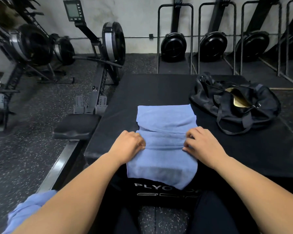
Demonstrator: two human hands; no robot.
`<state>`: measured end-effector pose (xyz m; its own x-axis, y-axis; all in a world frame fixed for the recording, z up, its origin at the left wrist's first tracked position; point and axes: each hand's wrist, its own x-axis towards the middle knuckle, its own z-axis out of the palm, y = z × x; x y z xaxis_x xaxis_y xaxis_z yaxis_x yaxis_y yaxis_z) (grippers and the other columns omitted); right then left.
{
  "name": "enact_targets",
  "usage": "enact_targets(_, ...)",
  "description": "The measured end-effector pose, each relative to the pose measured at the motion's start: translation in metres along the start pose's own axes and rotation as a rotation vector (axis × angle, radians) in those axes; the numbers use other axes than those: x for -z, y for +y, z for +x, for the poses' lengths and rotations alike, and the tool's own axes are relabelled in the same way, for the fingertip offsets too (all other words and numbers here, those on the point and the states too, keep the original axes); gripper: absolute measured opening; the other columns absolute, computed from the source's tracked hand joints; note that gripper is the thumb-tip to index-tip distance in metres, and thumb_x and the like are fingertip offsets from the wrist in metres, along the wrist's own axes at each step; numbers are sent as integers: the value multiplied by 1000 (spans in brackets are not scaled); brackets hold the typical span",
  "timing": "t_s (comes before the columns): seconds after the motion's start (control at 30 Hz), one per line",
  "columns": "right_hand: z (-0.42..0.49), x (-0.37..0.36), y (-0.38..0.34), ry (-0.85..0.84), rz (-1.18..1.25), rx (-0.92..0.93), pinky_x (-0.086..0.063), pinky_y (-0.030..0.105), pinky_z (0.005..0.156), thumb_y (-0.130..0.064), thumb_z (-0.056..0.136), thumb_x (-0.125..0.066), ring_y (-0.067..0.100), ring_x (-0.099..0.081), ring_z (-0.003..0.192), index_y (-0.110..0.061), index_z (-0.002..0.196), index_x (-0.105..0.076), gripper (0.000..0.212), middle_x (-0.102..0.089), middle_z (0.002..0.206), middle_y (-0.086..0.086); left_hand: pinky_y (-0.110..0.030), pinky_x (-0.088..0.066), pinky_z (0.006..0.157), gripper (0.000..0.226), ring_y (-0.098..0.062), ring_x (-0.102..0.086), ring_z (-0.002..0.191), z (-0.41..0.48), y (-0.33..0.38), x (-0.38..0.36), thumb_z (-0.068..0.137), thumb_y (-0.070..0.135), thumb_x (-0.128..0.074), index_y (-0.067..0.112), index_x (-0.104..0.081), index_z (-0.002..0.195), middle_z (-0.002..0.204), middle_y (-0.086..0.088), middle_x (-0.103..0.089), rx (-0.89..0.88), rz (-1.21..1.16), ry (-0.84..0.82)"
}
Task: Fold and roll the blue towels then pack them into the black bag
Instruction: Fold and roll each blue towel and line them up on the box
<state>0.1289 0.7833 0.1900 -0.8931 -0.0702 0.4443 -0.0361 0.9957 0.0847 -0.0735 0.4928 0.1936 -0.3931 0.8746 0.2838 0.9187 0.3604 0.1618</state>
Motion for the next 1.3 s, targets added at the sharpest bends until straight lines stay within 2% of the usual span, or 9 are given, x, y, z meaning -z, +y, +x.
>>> enact_targets(0.1, 17, 11, 6, 90, -131, -152, -32, 41, 60, -40, 93, -67, 31, -49, 75, -19, 74, -63, 29, -51, 80, 4, -39, -42, 66, 8, -21, -58, 76, 23, 5, 16, 92, 27, -76, 27, -69, 88, 87, 6, -58, 56, -10, 194)
enact_targets(0.2, 34, 25, 10, 114, 29, -498, -43, 36, 59, -43, 96, -68, 28, -63, 75, -26, 81, -66, 23, -65, 77, -5, -37, -39, 69, 4, -17, -56, 75, 47, 16, 31, 96, 23, -71, 25, -69, 94, 85, 11, -53, 143, -72, 322)
enact_targets(0.3, 39, 23, 8, -17, 180, -657, -50, 35, 68, -47, 95, -65, 23, -69, 89, -34, 99, -68, 14, -74, 87, -13, -38, -48, 77, 10, -18, -66, 79, 51, 19, 23, 93, 21, -70, 28, -69, 100, 87, 12, -69, 183, -130, 188)
enact_targets(0.4, 16, 17, -7, -177, 230, -517, -53, 37, 76, -56, 94, -61, 21, -68, 98, -38, 119, -58, 31, -73, 103, -16, -35, -54, 83, 28, -15, -70, 94, 24, 11, 5, 87, 27, -68, 31, -63, 114, 107, 17, -74, 200, -234, -28)
enact_targets(0.6, -32, 8, -5, -271, 281, -247, -41, 35, 108, -76, 86, -65, 13, -46, 140, -36, 116, -60, 50, -48, 158, -9, -20, -41, 108, 26, 5, -50, 135, -11, 1, -13, 80, 32, -78, 39, -69, 103, 147, 21, -57, 165, -429, -63)
enact_targets(0.8, -17, -1, 2, -78, 151, -179, -46, 42, 88, -44, 83, -85, 28, -58, 117, -26, 87, -70, 23, -63, 132, -3, -28, -40, 115, 17, 1, -47, 139, -14, -6, -10, 85, 35, -86, 36, -77, 99, 145, 19, -59, 174, -392, -42)
enact_targets(1.0, -20, -2, -16, -21, 105, -149, -35, 34, 60, -1, 70, -78, 23, -55, 75, -27, 82, -71, 29, -57, 88, -7, -41, -45, 69, 7, -22, -49, 85, -20, 0, -14, 89, 22, -76, 27, -72, 87, 95, 8, -58, 65, -55, 207)
enact_targets(1.13, -38, 10, -22, -122, 222, -146, -37, 29, 67, -32, 86, -70, 13, -61, 86, -33, 97, -69, 11, -58, 95, -15, -40, -50, 75, 2, -17, -56, 87, -35, -6, -14, 97, 31, -70, 31, -70, 99, 97, 15, -63, 1, -110, 106)
enact_targets(1.3, -51, 17, -19, -179, 255, -95, -45, 32, 79, -69, 89, -70, 10, -53, 97, -35, 110, -68, 40, -55, 112, -18, -25, -42, 101, 34, -8, -55, 115, -46, -12, 3, 85, 57, -77, 39, -65, 111, 118, 23, -61, 20, -227, -74)
